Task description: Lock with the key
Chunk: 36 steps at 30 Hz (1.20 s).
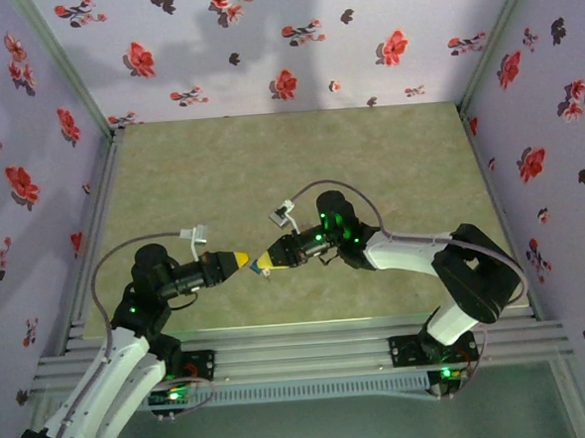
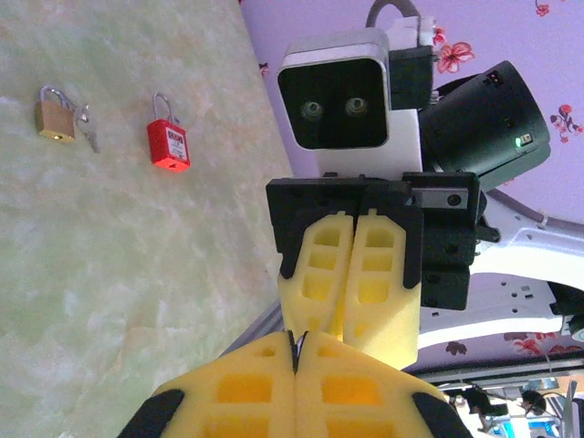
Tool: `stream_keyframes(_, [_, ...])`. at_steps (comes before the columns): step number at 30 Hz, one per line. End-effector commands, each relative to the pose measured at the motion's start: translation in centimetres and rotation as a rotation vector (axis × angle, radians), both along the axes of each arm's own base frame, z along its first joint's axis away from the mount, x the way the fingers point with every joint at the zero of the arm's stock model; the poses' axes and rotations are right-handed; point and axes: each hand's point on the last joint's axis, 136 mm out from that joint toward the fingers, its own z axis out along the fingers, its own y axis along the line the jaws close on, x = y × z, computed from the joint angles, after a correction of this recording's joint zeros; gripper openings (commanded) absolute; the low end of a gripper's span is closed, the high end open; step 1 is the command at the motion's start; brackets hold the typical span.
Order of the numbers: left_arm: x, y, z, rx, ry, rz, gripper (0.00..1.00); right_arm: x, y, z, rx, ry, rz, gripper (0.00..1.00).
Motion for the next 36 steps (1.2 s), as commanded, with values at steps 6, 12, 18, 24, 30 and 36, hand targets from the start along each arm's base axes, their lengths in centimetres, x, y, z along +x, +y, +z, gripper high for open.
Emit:
stream_keyframes(6, [-0.9, -0.1, -1.4, -0.038, 0.059, -0.028, 0.0, 1.1, 0.8, 3.0, 0.1, -0.122, -0.013, 0.0])
stream_keyframes(12, [-1.1, -0.2, -0.8, -0.089, 0.056, -0.028, 0.0, 1.8, 1.2, 3.2, 0.098, -0.142, -0.028, 0.0])
stream_keyframes(18, [-1.6, -0.3, -1.0, -0.096, 0.056, -0.038, 0.0, 3.0, 1.5, 3.8, 0.117, -0.15, -0.052, 0.0])
stream_keyframes(24, [-1.7, -0.3, -0.9, -0.106, 0.049, -0.037, 0.0, 3.8, 2.1, 4.5, 0.155, -0.113, -0.045, 0.0])
stream_keyframes(30, [-1.7, -0.3, -1.0, -0.109, 0.045, -0.032, 0.0, 4.5, 2.4, 4.8, 0.178, -0.093, -0.052, 0.0])
stream_keyframes(36, [-1.7, -0.4, -0.8, -0.116, 0.033, -0.032, 0.0, 5.4, 2.3, 4.0, 0.161, -0.092, -0.078, 0.0])
